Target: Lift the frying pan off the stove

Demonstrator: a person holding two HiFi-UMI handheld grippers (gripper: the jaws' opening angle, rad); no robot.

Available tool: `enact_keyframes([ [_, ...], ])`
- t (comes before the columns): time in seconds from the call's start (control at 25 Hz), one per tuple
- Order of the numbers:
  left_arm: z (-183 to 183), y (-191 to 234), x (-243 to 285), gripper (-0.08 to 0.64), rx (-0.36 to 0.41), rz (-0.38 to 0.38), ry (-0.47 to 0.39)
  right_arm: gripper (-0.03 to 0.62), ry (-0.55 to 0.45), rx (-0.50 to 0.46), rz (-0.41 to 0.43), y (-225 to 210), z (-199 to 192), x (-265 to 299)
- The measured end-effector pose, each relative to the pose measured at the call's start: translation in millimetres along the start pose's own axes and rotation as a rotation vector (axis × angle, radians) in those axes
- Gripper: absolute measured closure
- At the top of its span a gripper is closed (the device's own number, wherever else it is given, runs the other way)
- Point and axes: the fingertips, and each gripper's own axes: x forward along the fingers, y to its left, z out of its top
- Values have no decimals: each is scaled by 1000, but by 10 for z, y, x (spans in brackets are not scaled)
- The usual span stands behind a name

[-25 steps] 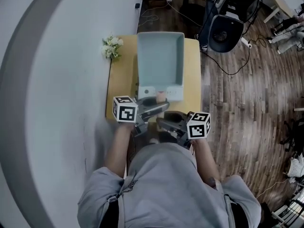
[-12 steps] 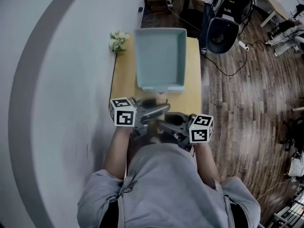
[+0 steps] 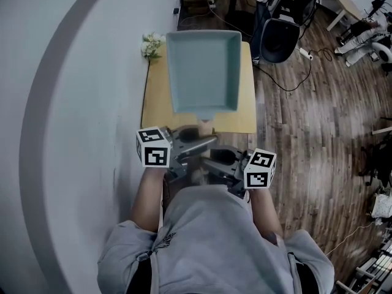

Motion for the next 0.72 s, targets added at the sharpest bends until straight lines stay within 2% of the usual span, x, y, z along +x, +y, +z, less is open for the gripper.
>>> enact_keyframes([
  [0.32, 49, -240, -33, 423, 50, -6, -10, 480, -24, -29, 20, 216, 53, -29],
  [0.52, 154, -494, 139, 422, 89, 2, -16, 480, -22, -65, 38, 388, 203, -241],
  [0.72, 184, -524, 169, 423, 117, 3, -29, 482, -20, -100, 48, 386, 234, -271],
])
